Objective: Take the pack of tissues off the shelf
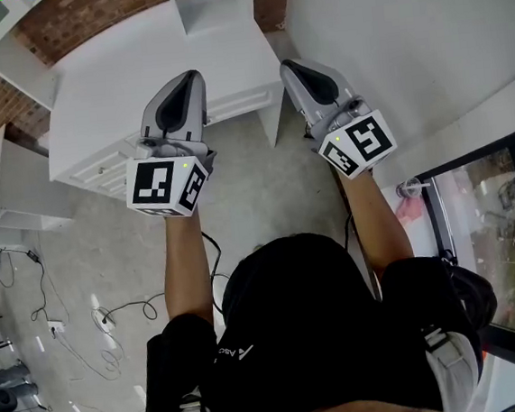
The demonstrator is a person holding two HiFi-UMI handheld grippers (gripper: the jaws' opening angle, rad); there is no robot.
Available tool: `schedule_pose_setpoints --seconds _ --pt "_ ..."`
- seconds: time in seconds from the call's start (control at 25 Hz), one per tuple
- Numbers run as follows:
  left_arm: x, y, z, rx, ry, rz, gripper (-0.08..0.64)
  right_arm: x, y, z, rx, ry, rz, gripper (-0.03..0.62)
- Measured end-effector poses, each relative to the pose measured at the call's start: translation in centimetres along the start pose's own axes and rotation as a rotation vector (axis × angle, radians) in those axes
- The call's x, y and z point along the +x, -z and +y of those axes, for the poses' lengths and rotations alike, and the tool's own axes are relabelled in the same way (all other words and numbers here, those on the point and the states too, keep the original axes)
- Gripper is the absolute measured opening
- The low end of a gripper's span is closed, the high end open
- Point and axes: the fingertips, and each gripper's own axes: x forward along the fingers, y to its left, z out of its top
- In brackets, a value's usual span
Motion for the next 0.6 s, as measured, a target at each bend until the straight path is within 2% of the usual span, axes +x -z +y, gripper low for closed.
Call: schedule_pose_setpoints --seconds 0.36,0.6 --pt "1.6 0.9 4.7 -0.013 0.000 -0.016 -0.002 3.9 1.8 -0.6 -0.017 0.014 0.016 0.000" --pt "5.9 3.6 7.2 0.005 -0.003 -0.006 -0.002 7.2 4.3 -4.1 -0.036 -0.001 -0.003 0.002"
